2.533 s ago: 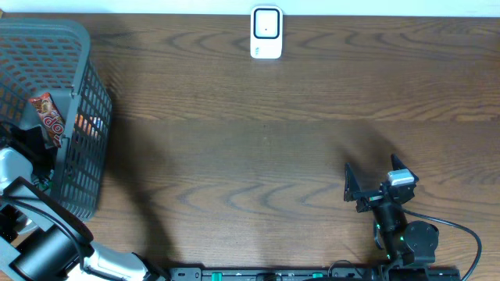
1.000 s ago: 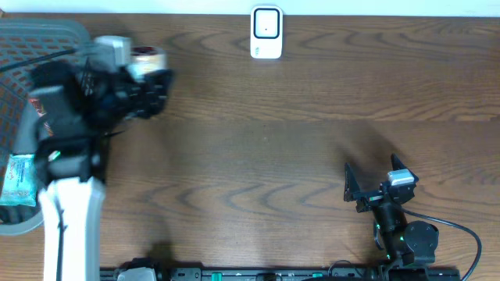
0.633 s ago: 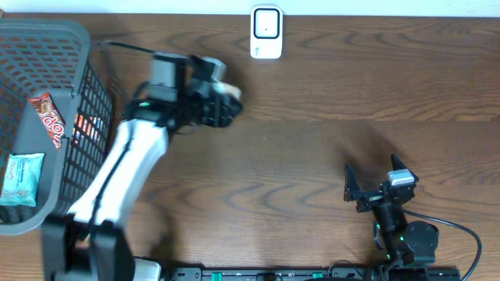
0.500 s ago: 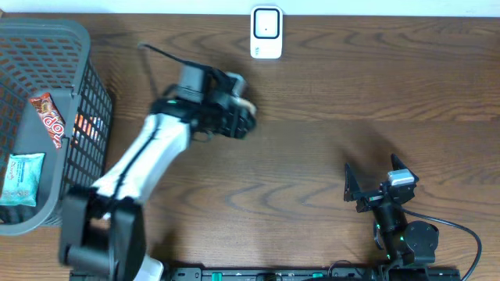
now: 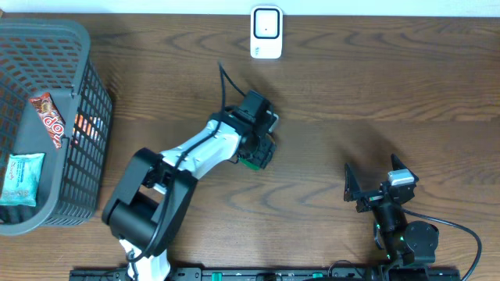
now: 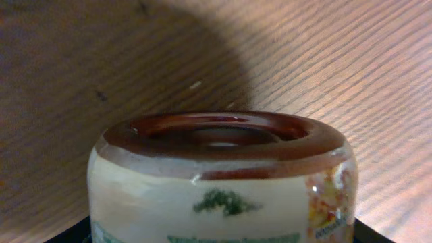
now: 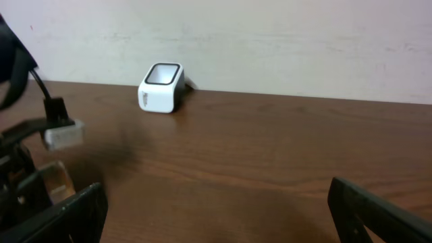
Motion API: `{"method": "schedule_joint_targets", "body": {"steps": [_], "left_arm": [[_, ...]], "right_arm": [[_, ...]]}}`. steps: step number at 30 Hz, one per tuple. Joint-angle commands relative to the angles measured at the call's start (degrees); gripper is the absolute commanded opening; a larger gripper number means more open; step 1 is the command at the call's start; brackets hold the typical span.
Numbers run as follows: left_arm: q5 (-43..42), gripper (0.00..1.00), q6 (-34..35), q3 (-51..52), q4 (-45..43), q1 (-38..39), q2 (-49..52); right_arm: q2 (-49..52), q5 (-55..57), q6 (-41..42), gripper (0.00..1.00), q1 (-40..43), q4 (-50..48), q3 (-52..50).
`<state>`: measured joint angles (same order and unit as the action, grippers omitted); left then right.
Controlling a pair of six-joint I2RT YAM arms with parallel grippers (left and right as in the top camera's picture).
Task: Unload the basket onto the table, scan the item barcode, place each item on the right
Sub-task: 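Lift the jar out and set it on the table center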
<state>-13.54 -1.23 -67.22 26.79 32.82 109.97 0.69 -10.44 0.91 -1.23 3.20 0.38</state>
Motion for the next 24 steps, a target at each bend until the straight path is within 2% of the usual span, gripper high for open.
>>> {"method": "schedule_joint_targets", "body": {"steps": [1,3,5,6,11,16,19,24], "left_arm": [[3.8,0.66,0.48,-1.27,-0.33,1.05,1.6],[3.78,0.73,0.48,-1.31,-0.52,1.07,1.38],[3.82,0.92,0.44,-1.84,-0.48,0.74,0.22],[3.8,0.98,0.46,-2.89,-0.44,0.44,-1.51],[3.78,0.98,0.13,-9.97,2.1,-0.87,-11.96],[4.85,0.98,-2.86,-19.26,9.46,-4.7,-23.28],[9.49,0.98,-1.79,-23.34,13.44,-11.17,-29.86],[15.67,0.98,11.08,-24.7,17.44,-30.84,-37.22]], "right_arm": [[-0.31,0.31,0.74,0.99,-0.26,0.26,-0.07],[-0.31,0.31,0.76,0.99,-0.26,0.26,-0.07],[-0.31,0.31,0.76,0.99,-0.26,0.26,-0.07],[-0.31,0.31,0.76,0.99,-0.26,0.26,-0.07],[-0.31,0.31,0.74,0.99,-0.26,0.26,-0.07],[-0.31,0.31,0.76,0.99,-0.26,0.26,-0.07],[-0.31,0.31,0.74,0.99,-0.26,0.26,-0.07],[-0.31,0.31,0.76,0.99,-0.26,0.26,-0.07]]}}
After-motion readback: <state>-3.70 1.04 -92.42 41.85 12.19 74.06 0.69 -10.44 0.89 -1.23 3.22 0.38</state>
